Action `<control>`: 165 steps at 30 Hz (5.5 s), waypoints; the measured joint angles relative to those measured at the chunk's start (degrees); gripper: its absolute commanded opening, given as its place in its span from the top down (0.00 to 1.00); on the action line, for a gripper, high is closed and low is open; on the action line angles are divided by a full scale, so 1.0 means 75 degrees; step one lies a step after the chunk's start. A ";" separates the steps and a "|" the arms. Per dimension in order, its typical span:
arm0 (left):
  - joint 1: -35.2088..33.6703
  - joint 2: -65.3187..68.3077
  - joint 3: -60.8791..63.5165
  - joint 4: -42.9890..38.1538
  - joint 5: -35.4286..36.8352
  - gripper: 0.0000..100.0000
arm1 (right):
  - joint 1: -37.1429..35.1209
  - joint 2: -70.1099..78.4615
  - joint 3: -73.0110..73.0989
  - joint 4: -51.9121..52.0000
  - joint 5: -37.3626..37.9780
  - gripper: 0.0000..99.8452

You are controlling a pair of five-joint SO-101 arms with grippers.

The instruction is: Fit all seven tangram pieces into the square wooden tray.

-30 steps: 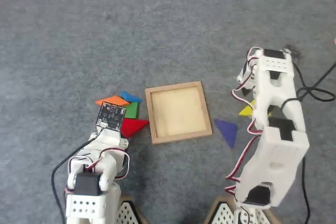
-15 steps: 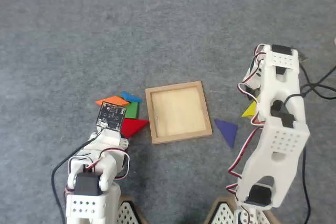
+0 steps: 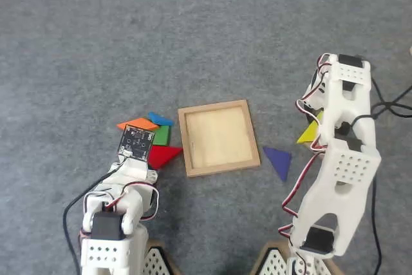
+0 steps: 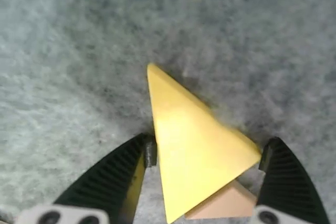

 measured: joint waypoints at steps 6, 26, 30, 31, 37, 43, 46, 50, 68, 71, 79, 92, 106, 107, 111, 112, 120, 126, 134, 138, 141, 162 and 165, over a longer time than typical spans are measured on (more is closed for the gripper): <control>0.0000 0.0000 0.0000 0.0000 0.0000 0.98 | -0.0059 0.0023 -0.0129 0.0270 0.0000 0.69; 0.0000 0.0000 0.0000 0.0000 0.0000 0.98 | -0.0141 0.0012 -0.0129 0.0352 -0.0023 0.83; 0.0000 0.0000 0.0000 0.0000 0.0000 0.98 | -0.0141 -0.0023 -0.0188 0.0445 -0.0047 0.83; 0.0000 0.0000 0.0000 0.0000 0.0000 0.98 | -0.0141 -0.0082 -0.0199 0.0492 -0.0047 0.83; 0.0000 0.0000 0.0000 0.0000 0.0000 0.98 | -0.0363 -0.0844 -0.0199 0.0750 -0.0059 0.83; 0.0000 0.0000 0.0000 0.0000 0.0000 0.98 | -0.0656 -0.1184 -0.0199 0.1032 -0.0059 0.83; 0.0000 0.0000 0.0000 0.0000 0.0000 0.98 | -0.0738 -0.1184 -0.0199 0.1125 -0.0059 0.82; 0.0000 0.0000 0.0000 0.0000 0.0000 0.98 | -0.0692 -0.1207 -0.0070 0.1125 -0.0059 0.73; 0.0000 0.0000 0.0000 0.0000 0.0000 0.98 | -0.0715 -0.0176 -0.0117 0.0867 0.0000 0.71; 0.0000 0.0000 0.0000 0.0000 0.0000 0.98 | -0.0668 -0.0035 -0.0176 0.0867 0.0023 0.71; 0.0000 0.0000 0.0000 0.0000 0.0000 0.98 | -0.0621 0.0047 -0.0188 0.0867 0.0281 0.72; 0.0000 0.0000 0.0000 0.0000 0.0000 0.98 | -0.0539 0.0211 -0.0258 0.0574 0.0481 0.81; 0.0000 0.0000 0.0000 0.0000 0.0000 0.98 | -0.0152 -0.0059 -0.0246 0.0539 0.2086 0.82; 0.0000 0.0000 0.0000 0.0000 0.0000 0.98 | -0.0059 -0.0070 -0.0246 0.0492 0.2368 0.82; 0.0000 0.0000 0.0000 0.0000 0.0000 0.98 | 0.0188 -0.0105 -0.0246 0.0410 0.3563 0.82; 0.0000 0.0000 0.0000 0.0000 0.0000 0.98 | 0.0211 -0.0105 -0.0246 0.0410 0.3880 0.82; 0.0000 0.0000 0.0000 0.0000 0.0000 0.98 | 0.0399 -0.0246 -0.0246 0.0410 0.5392 0.72; 0.0000 0.0000 0.0000 0.0000 0.0000 0.98 | 0.0504 -0.0527 -0.0340 0.0399 0.6271 0.64; 0.0000 0.0000 0.0000 0.0000 0.0000 0.98 | 0.0492 -0.0563 -0.0340 -0.0129 0.6963 0.64; 0.0000 0.0000 0.0000 0.0000 0.0000 0.98 | 0.0281 -0.0387 -0.0340 -0.0305 0.6998 0.64; 0.0000 0.0000 0.0000 0.0000 0.0000 0.98 | 0.0105 -0.0070 -0.0340 -0.0422 0.6998 0.64; 0.0000 0.0000 0.0000 0.0000 0.0000 0.98 | 0.0000 0.0223 -0.0445 -0.0680 0.7021 0.64; 0.0000 0.0000 0.0000 0.0000 0.0000 0.98 | 0.0000 0.0223 -0.0457 -0.0574 0.7021 0.64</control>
